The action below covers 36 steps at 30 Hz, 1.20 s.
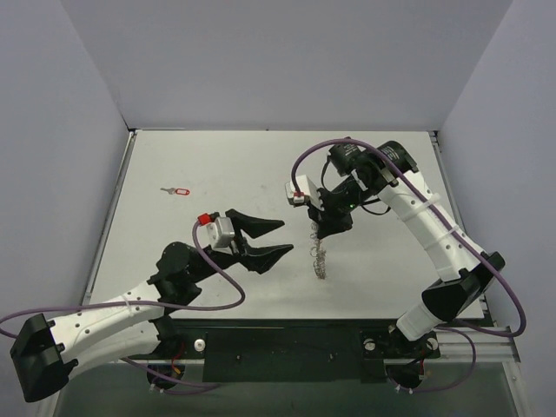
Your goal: Put the keys on the keyring
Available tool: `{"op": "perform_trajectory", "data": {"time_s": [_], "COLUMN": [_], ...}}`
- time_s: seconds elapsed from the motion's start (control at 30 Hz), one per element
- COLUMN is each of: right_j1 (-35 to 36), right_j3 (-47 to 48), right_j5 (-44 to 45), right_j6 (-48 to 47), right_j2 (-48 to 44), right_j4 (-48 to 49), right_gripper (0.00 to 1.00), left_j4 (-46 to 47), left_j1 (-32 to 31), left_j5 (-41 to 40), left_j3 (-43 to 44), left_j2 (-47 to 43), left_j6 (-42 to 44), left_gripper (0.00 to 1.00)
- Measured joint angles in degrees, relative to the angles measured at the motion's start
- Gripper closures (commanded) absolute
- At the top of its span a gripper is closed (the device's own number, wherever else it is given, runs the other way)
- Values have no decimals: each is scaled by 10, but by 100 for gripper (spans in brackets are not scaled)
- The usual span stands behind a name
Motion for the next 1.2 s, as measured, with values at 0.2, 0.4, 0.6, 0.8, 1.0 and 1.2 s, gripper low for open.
{"op": "perform_trajectory", "data": {"time_s": [0.2, 0.4, 0.6, 0.8, 1.0, 1.2], "right_j1": [12, 12, 12, 12, 13, 14], "right_j3": [11, 12, 13, 14, 14, 14], "right_j5": [43, 67, 70, 70, 70, 70], "right_j6": [2, 9, 14, 14, 14, 14], "right_j2": [12, 34, 36, 36, 36, 36], "right_j4": [-13, -14, -14, -14, -14, -14], "right_gripper": [100, 100, 100, 100, 100, 100], "left_j4": [-155, -210, -214, -200, -186, -156], "left_j1": [-2, -11, -20, -31, -42, -43], "left_j5": [8, 17, 32, 35, 10, -1], "left_j3": [80, 112, 130, 131, 131, 116], "left_j2": [50, 113, 165, 195, 201, 168], "left_j6": [67, 135, 182, 208, 227, 238], "left_gripper": [51, 57, 63, 64, 64, 64]}}
